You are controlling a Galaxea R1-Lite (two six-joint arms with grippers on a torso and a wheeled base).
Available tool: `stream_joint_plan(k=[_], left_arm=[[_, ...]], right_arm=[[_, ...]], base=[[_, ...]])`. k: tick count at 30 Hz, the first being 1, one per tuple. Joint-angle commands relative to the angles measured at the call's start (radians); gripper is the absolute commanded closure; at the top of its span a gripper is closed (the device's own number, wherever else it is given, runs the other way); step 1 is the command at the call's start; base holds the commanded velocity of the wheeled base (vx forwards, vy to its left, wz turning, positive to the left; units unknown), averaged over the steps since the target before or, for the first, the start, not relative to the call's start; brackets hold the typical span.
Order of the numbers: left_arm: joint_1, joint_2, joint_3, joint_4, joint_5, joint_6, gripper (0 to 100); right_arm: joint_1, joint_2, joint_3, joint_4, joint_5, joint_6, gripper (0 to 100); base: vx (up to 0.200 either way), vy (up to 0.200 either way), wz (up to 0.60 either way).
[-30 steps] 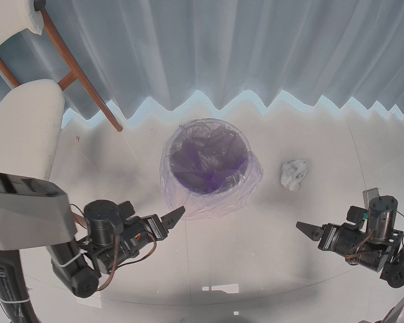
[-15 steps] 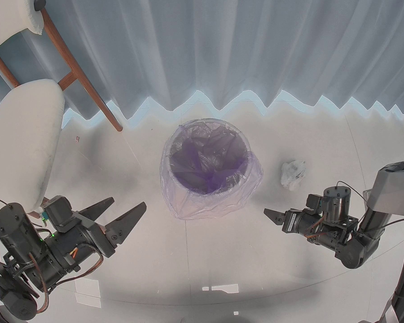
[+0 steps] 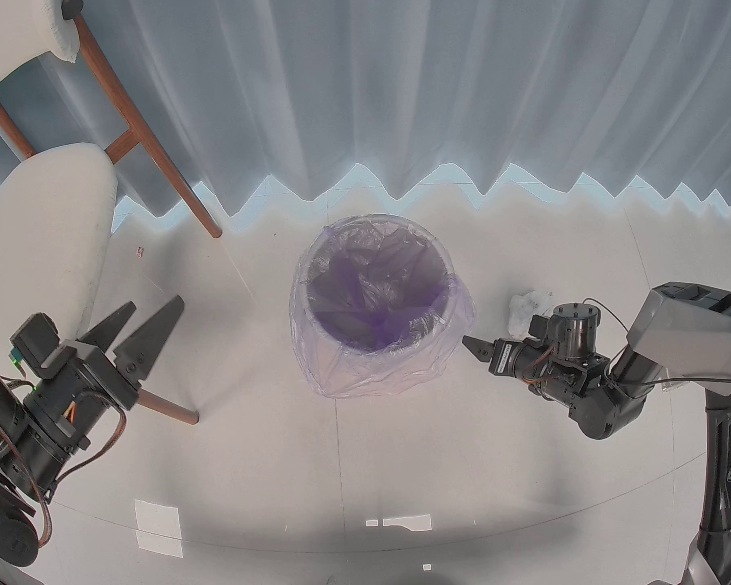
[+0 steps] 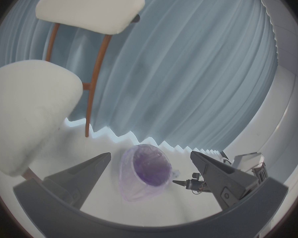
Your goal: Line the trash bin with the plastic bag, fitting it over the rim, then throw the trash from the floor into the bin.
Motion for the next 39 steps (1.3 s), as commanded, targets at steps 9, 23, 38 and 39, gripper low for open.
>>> stream_joint_plan(k=[9, 23, 38, 39], left_arm=[[0.148, -0.005, -0.074, -0.001, -0.003, -0.001, 0], [0.151, -0.009, -0.048, -0.001, 0.001, 0.002, 0], [0.149, -0.009, -0.039, -0.001, 0.001, 0.002, 0], [0.149, -0.009, -0.037, -0.001, 0.001, 0.002, 0]], right_arm=[[-0.056, 0.158, -0.37, 0.186, 0.006, -0.027, 0], [-0.058, 0.247, -0.57, 0.286, 0.006, -0.027, 100], [-0.056, 0.334, -0.627, 0.32, 0.006, -0.026, 100], [-0.056, 0.342, -0.634, 0.324, 0.006, -0.026, 100]], base=[[0.0, 0.0, 0.0], [0.0, 0.0, 0.0], [0.0, 0.0, 0.0], [0.0, 0.0, 0.0]])
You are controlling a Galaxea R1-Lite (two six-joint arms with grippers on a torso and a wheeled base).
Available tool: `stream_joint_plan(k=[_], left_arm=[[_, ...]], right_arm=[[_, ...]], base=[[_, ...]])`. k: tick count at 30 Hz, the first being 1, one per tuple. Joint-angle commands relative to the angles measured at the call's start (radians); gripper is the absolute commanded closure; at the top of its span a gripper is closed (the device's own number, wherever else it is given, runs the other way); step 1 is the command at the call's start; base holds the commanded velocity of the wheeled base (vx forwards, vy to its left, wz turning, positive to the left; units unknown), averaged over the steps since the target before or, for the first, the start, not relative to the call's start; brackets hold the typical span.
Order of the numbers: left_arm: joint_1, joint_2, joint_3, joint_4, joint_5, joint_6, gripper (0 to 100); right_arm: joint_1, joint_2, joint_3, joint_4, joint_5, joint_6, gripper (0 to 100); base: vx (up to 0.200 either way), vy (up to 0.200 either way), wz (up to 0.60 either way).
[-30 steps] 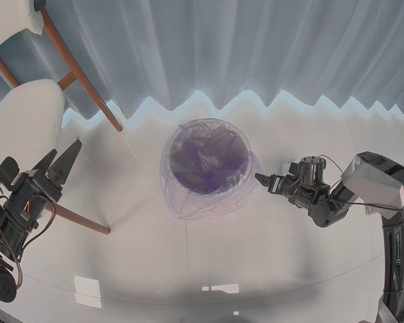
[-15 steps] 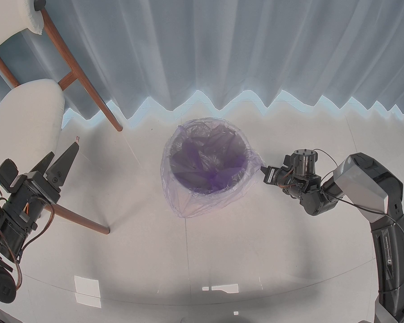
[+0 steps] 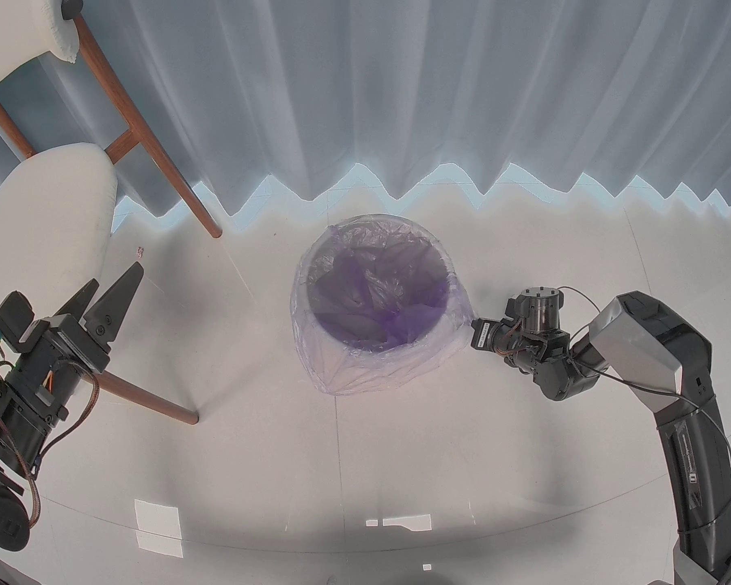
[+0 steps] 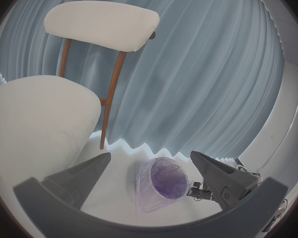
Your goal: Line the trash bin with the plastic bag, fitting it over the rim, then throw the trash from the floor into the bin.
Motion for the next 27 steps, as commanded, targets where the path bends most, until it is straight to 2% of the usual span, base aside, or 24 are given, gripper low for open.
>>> stream_joint_plan(k=[1, 13, 14, 20, 21, 26, 27], left_arm=[[0.0, 0.0, 0.007, -0.001, 0.0, -0.001, 0], [0.0, -0.003, 0.036, -0.001, -0.002, -0.001, 0], [0.0, -0.003, 0.036, -0.001, -0.002, -0.001, 0], [0.001, -0.004, 0.036, -0.001, -0.002, -0.001, 0], [0.0, -0.007, 0.038, -0.001, 0.0, -0.001, 0], [0.001, -0.007, 0.03, -0.001, -0.003, -0.002, 0], [0.006, -0.004, 0.032, -0.001, -0.005, -0.004, 0]], right_arm=[[0.001, 0.041, -0.031, 0.009, -0.001, 0.0, 100], [0.004, 0.089, -0.092, 0.051, -0.006, -0.001, 100], [0.003, 0.09, -0.097, 0.049, -0.006, -0.003, 0], [0.003, 0.032, -0.066, 0.04, -0.007, 0.011, 0], [0.003, -0.045, 0.022, 0.04, -0.009, 0.04, 0], [0.003, -0.177, 0.175, 0.038, -0.006, 0.099, 0], [0.003, -0.241, 0.27, 0.035, -0.006, 0.131, 0]], base=[[0.0, 0.0, 0.0], [0.0, 0.0, 0.0], [0.0, 0.0, 0.0], [0.0, 0.0, 0.0], [0.0, 0.0, 0.0], [0.0, 0.0, 0.0], [0.0, 0.0, 0.0]])
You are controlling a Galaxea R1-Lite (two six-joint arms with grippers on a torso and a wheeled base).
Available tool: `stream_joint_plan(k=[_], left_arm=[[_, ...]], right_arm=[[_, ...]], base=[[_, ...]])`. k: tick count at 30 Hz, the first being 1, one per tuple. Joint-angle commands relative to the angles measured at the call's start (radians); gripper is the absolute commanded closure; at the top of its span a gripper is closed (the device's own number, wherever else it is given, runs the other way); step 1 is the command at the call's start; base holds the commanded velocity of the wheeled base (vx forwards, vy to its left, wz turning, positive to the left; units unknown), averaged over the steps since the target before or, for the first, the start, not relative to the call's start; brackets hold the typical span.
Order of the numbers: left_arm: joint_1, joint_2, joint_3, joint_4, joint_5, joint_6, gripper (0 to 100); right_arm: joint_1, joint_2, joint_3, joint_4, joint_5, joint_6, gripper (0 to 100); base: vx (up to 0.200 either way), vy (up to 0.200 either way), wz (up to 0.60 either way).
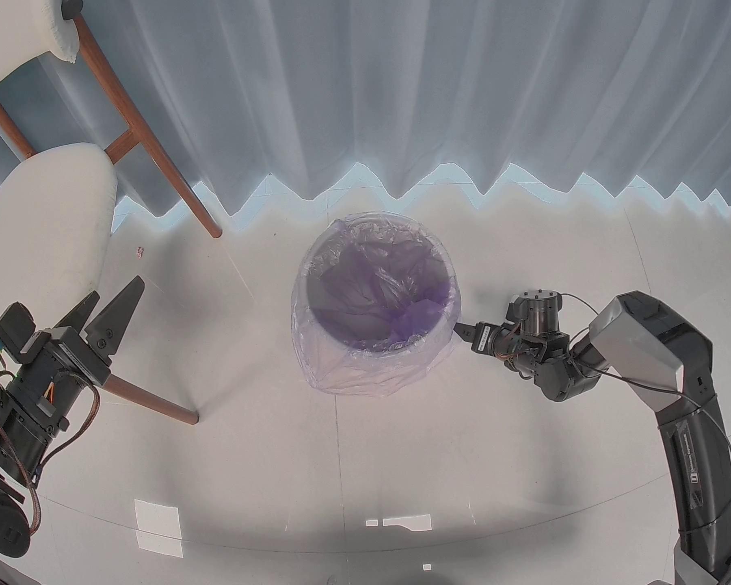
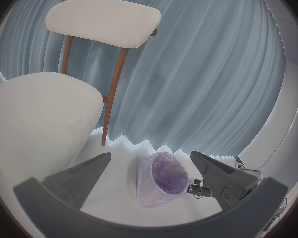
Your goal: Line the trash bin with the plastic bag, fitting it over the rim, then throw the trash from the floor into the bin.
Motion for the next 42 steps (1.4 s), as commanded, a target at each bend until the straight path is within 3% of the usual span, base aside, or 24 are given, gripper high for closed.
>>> stream_joint_plan(k=[1, 9, 14, 17, 21, 27, 32, 34, 37, 42], left_arm=[[0.008, 0.002, -0.006, 0.0, -0.003, -0.006, 0], [0.008, 0.037, -0.033, 0.0, -0.006, -0.011, 0], [0.014, 0.051, -0.05, 0.0, -0.003, -0.011, 0], [0.055, 0.055, -0.055, 0.0, -0.005, -0.011, 0], [0.12, 0.091, -0.099, 0.001, 0.003, -0.009, 0], [0.198, 0.151, -0.084, 0.001, 0.028, 0.052, 0], [0.198, 0.152, -0.053, 0.0, 0.026, 0.06, 0], [0.19, 0.144, -0.053, -0.002, 0.021, 0.057, 0], [0.178, 0.134, -0.052, -0.002, 0.023, 0.058, 0], [0.181, 0.101, -0.024, 0.0, 0.025, 0.058, 0]], right_arm=[[0.002, -0.279, 0.314, -0.01, 0.002, 0.098, 0], [0.033, -0.587, 0.648, -0.019, 0.003, 0.254, 0], [0.115, -0.74, 0.759, 0.03, 0.006, 0.432, 0], [0.172, -0.772, 0.776, 0.093, 0.005, 0.486, 0], [0.258, -0.794, 0.766, 0.171, 0.0, 0.538, 0], [0.315, -0.789, 0.694, 0.26, 0.0, 0.575, 0], [0.344, -0.785, 0.605, 0.378, 0.0, 0.632, 0], [0.369, -0.782, 0.525, 0.473, 0.0, 0.731, 0], [0.395, -0.76, 0.458, 0.557, -0.001, 0.811, 0], [0.41, -0.703, 0.433, 0.573, -0.03, 0.836, 0]], base=[[0.0, 0.0, 0.0], [0.0, 0.0, 0.0], [0.0, 0.0, 0.0], [0.0, 0.0, 0.0], [0.0, 0.0, 0.0], [0.0, 0.0, 0.0], [0.0, 0.0, 0.0], [0.0, 0.0, 0.0], [0.0, 0.0, 0.0], [0.0, 0.0, 0.0]])
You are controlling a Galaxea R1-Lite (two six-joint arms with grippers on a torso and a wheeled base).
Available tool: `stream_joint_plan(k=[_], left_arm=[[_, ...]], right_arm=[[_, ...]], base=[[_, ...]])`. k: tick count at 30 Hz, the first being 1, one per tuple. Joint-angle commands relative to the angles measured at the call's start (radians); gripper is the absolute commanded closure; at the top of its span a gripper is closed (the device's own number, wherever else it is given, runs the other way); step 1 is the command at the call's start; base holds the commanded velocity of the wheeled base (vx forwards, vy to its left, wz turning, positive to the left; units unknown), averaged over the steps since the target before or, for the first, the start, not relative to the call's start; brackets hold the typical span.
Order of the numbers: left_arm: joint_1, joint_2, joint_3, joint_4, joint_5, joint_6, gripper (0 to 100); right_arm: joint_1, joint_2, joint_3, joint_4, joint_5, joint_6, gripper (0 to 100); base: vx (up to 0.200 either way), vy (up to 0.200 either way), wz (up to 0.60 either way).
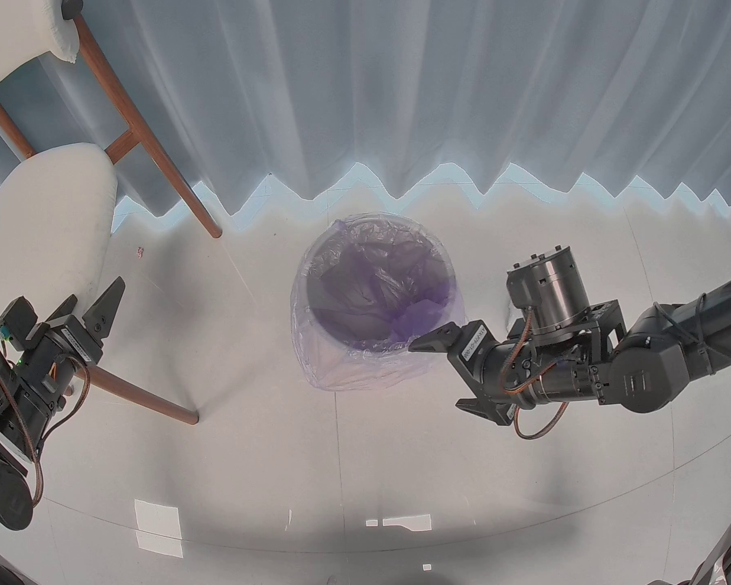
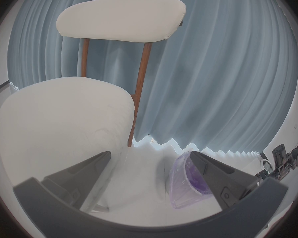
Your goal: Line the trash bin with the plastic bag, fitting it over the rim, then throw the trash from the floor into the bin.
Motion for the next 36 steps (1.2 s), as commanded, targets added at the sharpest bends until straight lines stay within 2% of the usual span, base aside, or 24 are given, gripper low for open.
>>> stream_joint_plan(k=[1, 3, 12, 14, 15, 23, 34, 35, 36], left_arm=[[-0.001, -0.027, 0.023, 0.001, 0.0, -0.001, 0], [0.002, -0.047, 0.047, 0.001, 0.0, -0.002, 0], [0.005, -0.07, 0.086, 0.001, 0.003, -0.002, 0], [0.005, -0.07, 0.087, 0.001, 0.003, -0.002, 0], [0.008, -0.074, 0.087, 0.001, 0.003, -0.002, 0], [0.01, -0.073, 0.098, 0.001, 0.003, -0.002, 0], [0.021, -0.073, 0.101, 0.001, 0.005, -0.002, 0], [0.021, -0.073, 0.101, 0.001, 0.005, -0.002, 0], [0.024, -0.074, 0.101, 0.001, 0.005, -0.002, 0]], right_arm=[[0.022, 0.056, -0.038, 0.006, -0.017, 0.01, 0], [0.023, 0.111, -0.068, 0.012, -0.052, 0.011, 0], [0.002, 0.283, -0.243, 0.02, -0.117, 0.011, 0], [0.002, 0.284, -0.246, 0.02, -0.118, 0.01, 0], [-0.009, 0.332, -0.309, 0.031, -0.127, 0.01, 0], [-0.04, 0.439, -0.493, 0.107, -0.149, 0.028, 0], [-0.052, 0.519, -0.64, 0.169, -0.152, 0.03, 0], [-0.052, 0.527, -0.65, 0.17, -0.152, 0.03, 100], [-0.052, 0.531, -0.656, 0.172, -0.154, 0.03, 100]], base=[[0.0, 0.0, 0.0], [0.0, 0.0, 0.0], [0.0, 0.0, 0.0], [0.0, 0.0, 0.0], [0.0, 0.0, 0.0], [0.0, 0.0, 0.0], [0.0, 0.0, 0.0], [0.0, 0.0, 0.0], [0.0, 0.0, 0.0]])
